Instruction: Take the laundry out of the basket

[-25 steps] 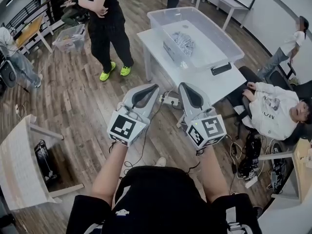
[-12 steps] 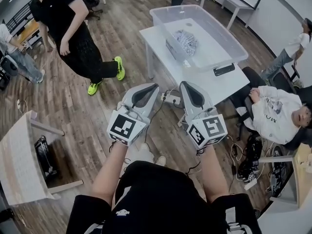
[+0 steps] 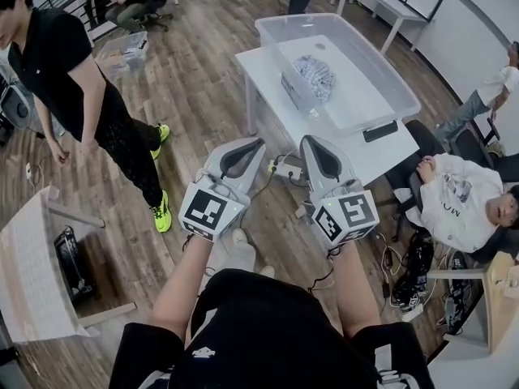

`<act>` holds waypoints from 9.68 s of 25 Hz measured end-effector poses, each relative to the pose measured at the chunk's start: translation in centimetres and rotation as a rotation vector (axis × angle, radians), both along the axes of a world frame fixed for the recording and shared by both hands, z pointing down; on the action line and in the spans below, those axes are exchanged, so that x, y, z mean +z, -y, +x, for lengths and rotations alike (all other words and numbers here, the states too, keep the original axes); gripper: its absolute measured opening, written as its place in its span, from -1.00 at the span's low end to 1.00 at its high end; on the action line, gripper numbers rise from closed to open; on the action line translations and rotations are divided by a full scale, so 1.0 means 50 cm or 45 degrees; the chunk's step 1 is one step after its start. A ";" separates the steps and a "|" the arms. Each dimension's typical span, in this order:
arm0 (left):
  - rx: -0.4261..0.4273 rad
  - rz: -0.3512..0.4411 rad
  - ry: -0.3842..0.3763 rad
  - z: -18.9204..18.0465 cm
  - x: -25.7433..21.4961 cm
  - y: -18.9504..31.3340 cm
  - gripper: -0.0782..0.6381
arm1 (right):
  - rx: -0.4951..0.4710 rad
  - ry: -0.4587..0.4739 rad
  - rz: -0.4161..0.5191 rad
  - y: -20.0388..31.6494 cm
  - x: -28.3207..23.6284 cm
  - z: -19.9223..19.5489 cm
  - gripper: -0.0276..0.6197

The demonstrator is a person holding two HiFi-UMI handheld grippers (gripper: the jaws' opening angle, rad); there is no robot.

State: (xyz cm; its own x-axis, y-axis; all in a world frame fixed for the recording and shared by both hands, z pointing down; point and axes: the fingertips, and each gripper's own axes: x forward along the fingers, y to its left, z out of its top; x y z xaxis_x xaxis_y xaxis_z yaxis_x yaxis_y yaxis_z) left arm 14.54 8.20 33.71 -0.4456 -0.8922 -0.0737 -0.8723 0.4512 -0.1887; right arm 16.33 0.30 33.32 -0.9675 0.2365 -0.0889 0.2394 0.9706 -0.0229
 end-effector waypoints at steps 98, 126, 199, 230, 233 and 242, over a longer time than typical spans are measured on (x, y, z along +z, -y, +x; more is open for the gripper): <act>0.308 -0.083 0.074 -0.705 -0.031 0.486 -0.75 | 0.348 0.014 -0.031 0.496 -0.035 -0.682 -0.92; 1.214 -0.669 -0.001 -0.794 0.178 0.796 -0.23 | 0.942 -0.082 -0.094 0.748 0.038 -0.699 -0.92; 1.377 -1.422 0.028 -0.792 0.580 0.892 -0.40 | 1.337 -0.139 -0.134 0.779 0.082 -0.505 -0.92; 0.968 -0.277 -0.225 -0.754 0.068 0.829 -0.40 | 0.976 -0.162 -0.022 0.772 0.053 -0.542 -0.92; 0.932 -0.216 -0.249 -0.746 0.049 0.808 -0.40 | 0.925 -0.157 -0.012 0.762 0.049 -0.542 -0.92; 0.806 -0.120 -0.226 -0.733 0.010 0.721 -0.40 | 0.747 -0.144 0.009 0.697 0.039 -0.578 -0.92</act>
